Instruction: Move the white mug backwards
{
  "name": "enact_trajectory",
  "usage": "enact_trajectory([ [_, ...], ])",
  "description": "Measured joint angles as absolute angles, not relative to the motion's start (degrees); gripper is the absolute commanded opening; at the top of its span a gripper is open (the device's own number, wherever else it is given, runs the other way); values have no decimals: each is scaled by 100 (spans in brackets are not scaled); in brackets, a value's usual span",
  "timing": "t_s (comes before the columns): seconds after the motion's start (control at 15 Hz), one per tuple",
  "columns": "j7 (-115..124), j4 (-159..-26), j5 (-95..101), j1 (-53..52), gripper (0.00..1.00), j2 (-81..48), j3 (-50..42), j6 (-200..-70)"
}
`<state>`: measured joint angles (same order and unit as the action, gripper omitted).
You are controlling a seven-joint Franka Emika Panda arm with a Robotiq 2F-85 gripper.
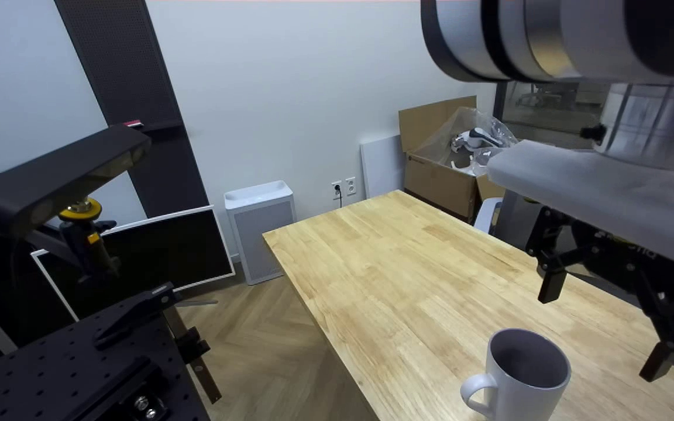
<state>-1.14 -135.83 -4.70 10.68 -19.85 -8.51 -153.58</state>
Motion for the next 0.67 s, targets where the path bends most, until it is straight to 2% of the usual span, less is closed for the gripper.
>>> enact_trajectory([
  [0.67,-105,-13303,-467,1016,100,-2551,-839,-15550],
])
